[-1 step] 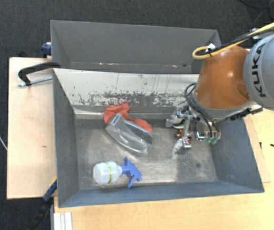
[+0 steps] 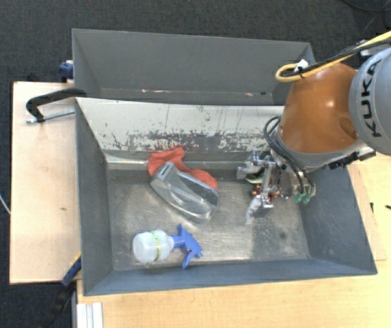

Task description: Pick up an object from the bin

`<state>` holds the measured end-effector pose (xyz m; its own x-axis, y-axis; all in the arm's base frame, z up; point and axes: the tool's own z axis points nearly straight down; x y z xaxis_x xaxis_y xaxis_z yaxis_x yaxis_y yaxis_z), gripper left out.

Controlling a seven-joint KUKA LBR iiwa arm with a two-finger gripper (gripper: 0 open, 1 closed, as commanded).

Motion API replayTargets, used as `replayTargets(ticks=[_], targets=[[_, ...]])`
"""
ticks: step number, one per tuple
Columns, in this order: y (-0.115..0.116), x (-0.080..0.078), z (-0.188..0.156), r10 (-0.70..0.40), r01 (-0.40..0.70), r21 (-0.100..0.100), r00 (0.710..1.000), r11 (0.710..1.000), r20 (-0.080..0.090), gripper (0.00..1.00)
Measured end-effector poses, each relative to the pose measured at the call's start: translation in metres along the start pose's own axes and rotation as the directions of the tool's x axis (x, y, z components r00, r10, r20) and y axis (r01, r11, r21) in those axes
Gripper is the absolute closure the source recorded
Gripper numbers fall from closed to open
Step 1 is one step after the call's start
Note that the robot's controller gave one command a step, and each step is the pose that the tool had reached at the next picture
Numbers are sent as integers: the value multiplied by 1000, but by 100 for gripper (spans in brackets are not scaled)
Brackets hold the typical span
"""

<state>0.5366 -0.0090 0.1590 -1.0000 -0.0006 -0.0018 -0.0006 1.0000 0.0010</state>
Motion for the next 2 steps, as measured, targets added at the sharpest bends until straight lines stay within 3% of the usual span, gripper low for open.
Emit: replayTargets(ticks=[1, 2], targets=[[-59, -28, 51, -93, 93, 1, 996, 996, 7, 0], [-93, -45, 46, -244, 244, 0, 970, 970, -1, 0]])
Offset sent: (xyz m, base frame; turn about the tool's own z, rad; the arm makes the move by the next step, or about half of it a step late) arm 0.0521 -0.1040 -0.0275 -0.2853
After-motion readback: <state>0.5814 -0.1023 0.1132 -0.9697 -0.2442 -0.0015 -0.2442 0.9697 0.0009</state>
